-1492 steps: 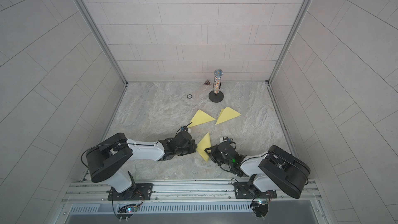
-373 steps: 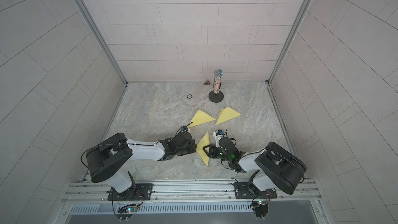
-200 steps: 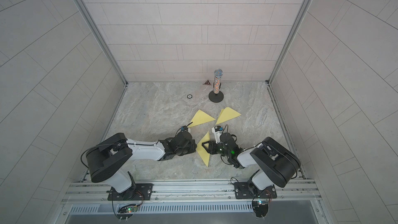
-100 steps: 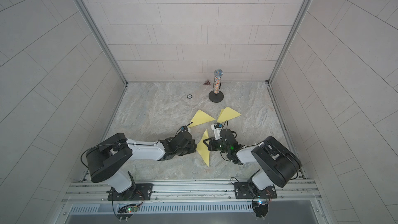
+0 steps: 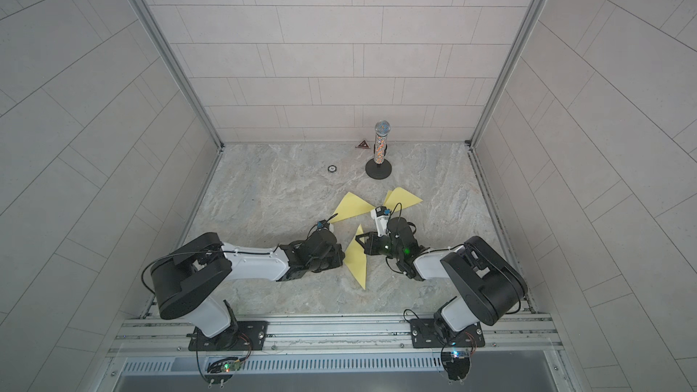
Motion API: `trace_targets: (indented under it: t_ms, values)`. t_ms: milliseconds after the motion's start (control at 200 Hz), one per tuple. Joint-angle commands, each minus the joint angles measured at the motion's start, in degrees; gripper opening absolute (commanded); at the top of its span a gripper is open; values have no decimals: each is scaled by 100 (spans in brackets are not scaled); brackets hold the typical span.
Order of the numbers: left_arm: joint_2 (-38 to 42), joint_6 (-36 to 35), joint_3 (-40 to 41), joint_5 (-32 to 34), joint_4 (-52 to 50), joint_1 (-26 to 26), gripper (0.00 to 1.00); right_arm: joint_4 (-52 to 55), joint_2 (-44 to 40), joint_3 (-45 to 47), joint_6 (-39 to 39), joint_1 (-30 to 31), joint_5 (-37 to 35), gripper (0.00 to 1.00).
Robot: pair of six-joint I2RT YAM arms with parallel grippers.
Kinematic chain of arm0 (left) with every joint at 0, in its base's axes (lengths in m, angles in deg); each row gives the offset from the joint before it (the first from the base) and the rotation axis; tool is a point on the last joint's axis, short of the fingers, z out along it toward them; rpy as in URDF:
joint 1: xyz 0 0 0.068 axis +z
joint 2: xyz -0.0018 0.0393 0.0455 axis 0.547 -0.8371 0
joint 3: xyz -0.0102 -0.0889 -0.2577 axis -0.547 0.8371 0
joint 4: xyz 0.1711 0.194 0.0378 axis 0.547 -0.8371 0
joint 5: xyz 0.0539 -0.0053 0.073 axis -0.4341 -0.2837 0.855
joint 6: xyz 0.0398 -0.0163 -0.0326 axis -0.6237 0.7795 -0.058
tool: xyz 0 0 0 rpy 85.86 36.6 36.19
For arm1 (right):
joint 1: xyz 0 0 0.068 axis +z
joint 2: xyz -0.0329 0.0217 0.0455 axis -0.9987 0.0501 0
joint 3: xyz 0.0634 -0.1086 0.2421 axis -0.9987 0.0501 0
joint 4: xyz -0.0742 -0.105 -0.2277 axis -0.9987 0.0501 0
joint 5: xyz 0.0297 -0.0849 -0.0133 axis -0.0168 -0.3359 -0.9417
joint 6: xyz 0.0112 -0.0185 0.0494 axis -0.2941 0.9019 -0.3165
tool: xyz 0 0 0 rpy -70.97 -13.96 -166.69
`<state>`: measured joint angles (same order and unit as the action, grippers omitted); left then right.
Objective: Fold the square paper diagonally
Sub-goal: Fold the paper at the center of the board.
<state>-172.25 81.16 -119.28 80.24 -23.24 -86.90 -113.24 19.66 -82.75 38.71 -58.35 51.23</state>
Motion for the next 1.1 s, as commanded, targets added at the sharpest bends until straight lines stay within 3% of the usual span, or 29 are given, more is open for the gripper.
trace_targets:
  t_ms: [0, 125, 220, 265, 565, 630, 675, 866, 916, 976, 1096]
  values:
    - [-368, -82, 281, 262, -1331, 26, 0, -138, 114, -42, 23, -86, 164, 0]
    - [-370, -82, 281, 264, -1332, 17, 0, -151, 77, -49, 13, -118, 223, 0]
    - [-368, -82, 281, 264, -1330, 21, 0, -69, 9, -72, 26, -148, 147, 31]
    - [-370, -82, 281, 263, -1326, 19, 0, 5, -14, -108, 54, -166, 135, 36]
    - [-376, -83, 281, 269, -1323, 14, 0, -35, 190, -357, 57, -267, 278, 26]
    - [-376, -83, 281, 263, -1320, 15, 0, -84, 264, -408, 10, -298, 352, 14]
    - [-376, -82, 281, 271, -1315, 21, 0, -131, 301, -427, -12, -321, 371, 0]
    - [-376, -82, 281, 273, -1315, 21, 0, -167, 284, -494, -20, -357, 360, 0]
    - [-365, -82, 287, 277, -1315, 21, 0, -65, 247, -527, -3, -372, 314, 14]
    - [-368, -82, 289, 274, -1315, 21, 0, 73, 213, -586, 22, -406, 285, 24]
    - [-368, -82, 289, 280, -1315, 25, 0, 436, 163, -730, 75, -427, 292, 27]
